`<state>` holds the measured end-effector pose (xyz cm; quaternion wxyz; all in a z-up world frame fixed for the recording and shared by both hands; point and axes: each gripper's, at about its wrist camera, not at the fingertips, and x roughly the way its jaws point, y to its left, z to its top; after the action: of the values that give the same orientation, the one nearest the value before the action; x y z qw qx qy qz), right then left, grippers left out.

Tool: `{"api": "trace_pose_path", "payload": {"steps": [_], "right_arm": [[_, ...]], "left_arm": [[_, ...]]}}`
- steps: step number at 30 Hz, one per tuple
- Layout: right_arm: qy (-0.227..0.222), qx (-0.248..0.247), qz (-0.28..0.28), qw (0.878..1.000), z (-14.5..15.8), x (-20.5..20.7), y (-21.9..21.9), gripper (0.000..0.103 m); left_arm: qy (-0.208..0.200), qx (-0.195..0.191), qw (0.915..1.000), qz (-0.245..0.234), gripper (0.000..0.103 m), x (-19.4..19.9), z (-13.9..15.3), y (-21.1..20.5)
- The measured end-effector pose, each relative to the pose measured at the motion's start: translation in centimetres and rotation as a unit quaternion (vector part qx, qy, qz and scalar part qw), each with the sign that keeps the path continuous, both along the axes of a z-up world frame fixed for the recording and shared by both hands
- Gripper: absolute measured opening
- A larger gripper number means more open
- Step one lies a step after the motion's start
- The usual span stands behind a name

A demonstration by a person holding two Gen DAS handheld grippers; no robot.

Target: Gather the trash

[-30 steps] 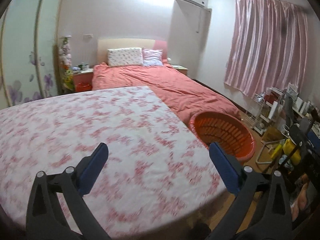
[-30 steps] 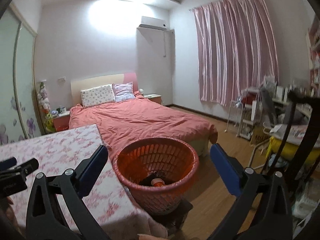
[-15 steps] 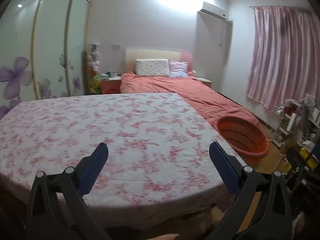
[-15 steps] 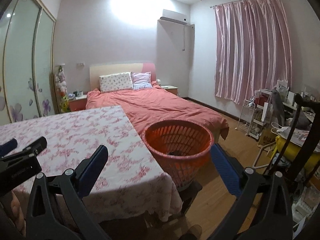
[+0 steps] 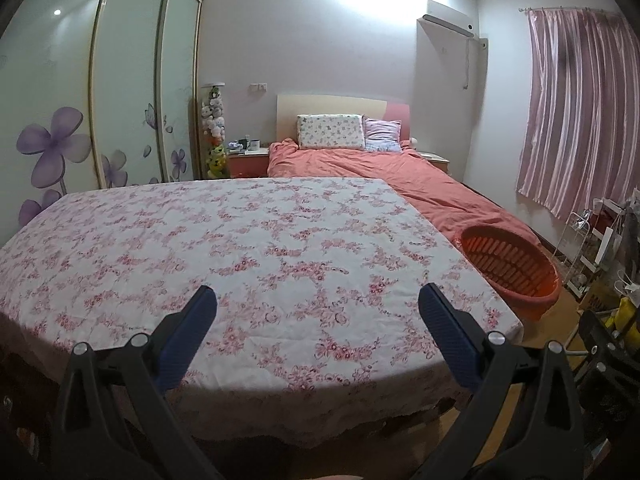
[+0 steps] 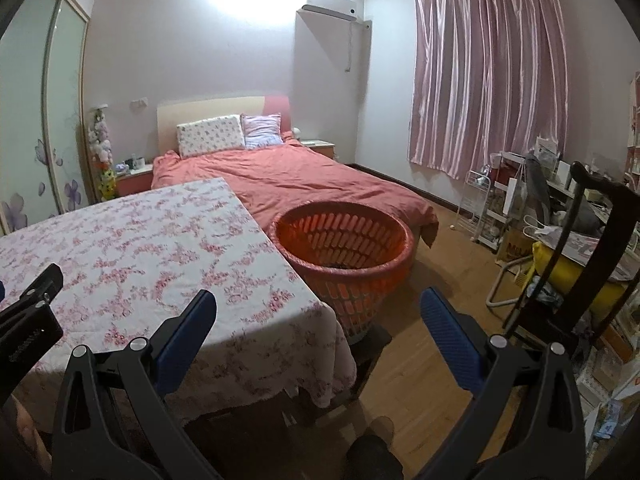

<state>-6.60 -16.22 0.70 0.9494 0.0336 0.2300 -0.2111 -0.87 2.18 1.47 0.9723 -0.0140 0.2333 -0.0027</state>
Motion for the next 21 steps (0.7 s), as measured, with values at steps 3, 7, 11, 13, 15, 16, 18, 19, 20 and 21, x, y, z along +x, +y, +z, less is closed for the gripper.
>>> {"api": "trace_pose_path", "payload": {"steps": [3,7,11,13,15,16,18,19,20,21], "right_arm": [[0.005,-0.001,-0.004,1.0,-0.2,-0.1,-0.1,0.101],[0.012,-0.002,-0.011,1.0,-0.5,-0.1,-0.3,0.101],[0.018,-0.001,-0.019,1.0,-0.7,0.1,-0.5,0.101],[0.02,-0.002,-0.025,0.999,-0.8,0.1,-0.7,0.101],[0.021,-0.004,-0.03,0.999,-0.8,0.1,-0.8,0.101],[0.021,-0.006,-0.034,0.999,-0.8,0.1,-0.9,0.101],[0.022,-0.008,-0.038,0.999,-0.9,0.3,-1.0,0.101],[0.022,-0.009,-0.04,0.999,-0.9,0.3,-1.1,0.101],[0.023,-0.009,-0.041,0.999,-0.9,0.3,-1.2,0.101],[0.023,-0.01,-0.043,0.999,-0.9,0.4,-1.2,0.101]], "left_arm": [[0.001,0.002,1.0,0.0,0.099,-0.1,-0.1,-0.1],[0.005,0.004,1.0,-0.001,0.099,-0.1,-0.3,-0.3],[0.007,0.008,0.9999,-0.002,0.099,-0.1,-0.4,-0.5],[0.008,0.01,0.9999,-0.002,0.099,-0.2,-0.5,-0.7],[0.009,0.013,0.9999,-0.002,0.099,-0.1,-0.6,-0.9],[0.01,0.013,0.9999,-0.002,0.099,-0.1,-0.6,-1.0],[0.011,0.015,0.9998,-0.003,0.099,0.0,-0.7,-1.2],[0.012,0.016,0.9998,-0.003,0.099,0.0,-0.7,-1.3],[0.012,0.016,0.9998,-0.003,0.099,0.0,-0.7,-1.5],[0.013,0.017,0.9998,-0.003,0.099,0.1,-0.7,-1.5]]}}
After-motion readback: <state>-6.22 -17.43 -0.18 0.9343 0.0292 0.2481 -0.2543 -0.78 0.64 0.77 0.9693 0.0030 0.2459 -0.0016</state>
